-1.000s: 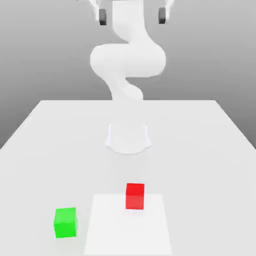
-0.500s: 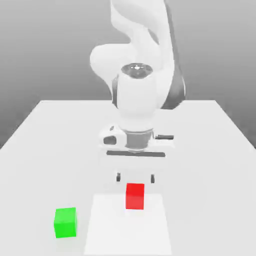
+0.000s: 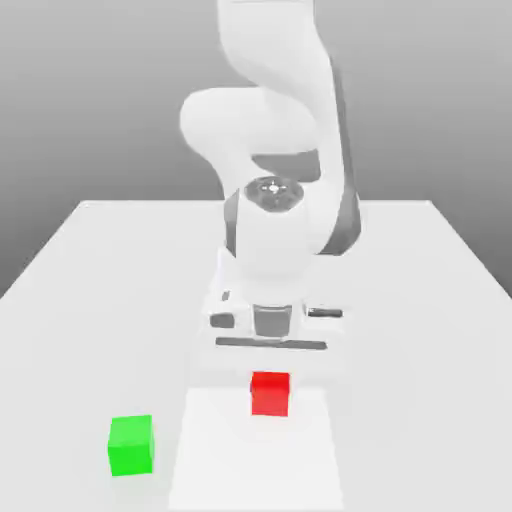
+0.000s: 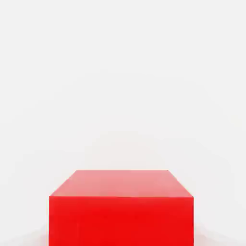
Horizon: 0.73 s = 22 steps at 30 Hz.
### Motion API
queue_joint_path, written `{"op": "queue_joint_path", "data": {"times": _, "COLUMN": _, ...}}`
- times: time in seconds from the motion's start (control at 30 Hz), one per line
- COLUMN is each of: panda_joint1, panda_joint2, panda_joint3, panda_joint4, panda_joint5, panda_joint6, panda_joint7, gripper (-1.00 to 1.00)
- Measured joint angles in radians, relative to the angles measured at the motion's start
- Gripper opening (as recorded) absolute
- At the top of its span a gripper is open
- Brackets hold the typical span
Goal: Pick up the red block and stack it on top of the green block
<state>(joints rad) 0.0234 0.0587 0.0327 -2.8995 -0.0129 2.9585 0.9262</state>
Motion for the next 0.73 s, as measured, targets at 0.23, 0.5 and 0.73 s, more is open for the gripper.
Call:
{"op": "queue_joint_path", "data": {"times": 0.23, "panda_joint1": -0.071, "panda_joint2": -0.116, "panda_joint3": -0.066, "panda_joint4": 0.075, "panda_joint5": 0.024, "panda_joint6": -0.191, "panda_joint7": -0.073, "gripper": -1.0}}
{"op": "queue_joint_path", "data": {"times": 0.5, "panda_joint1": -0.244, "panda_joint2": 0.028, "panda_joint3": -0.168, "panda_joint4": 0.31, "panda_joint5": 0.043, "panda_joint6": -0.283, "panda_joint7": -0.221, "gripper": -1.0}}
{"op": "queue_joint_path", "data": {"times": 0.73, "panda_joint1": -0.26, "panda_joint2": 0.156, "panda_joint3": -0.144, "panda_joint4": 0.323, "panda_joint5": 0.083, "panda_joint6": -0.17, "panda_joint7": -0.254, "gripper": 1.0}}
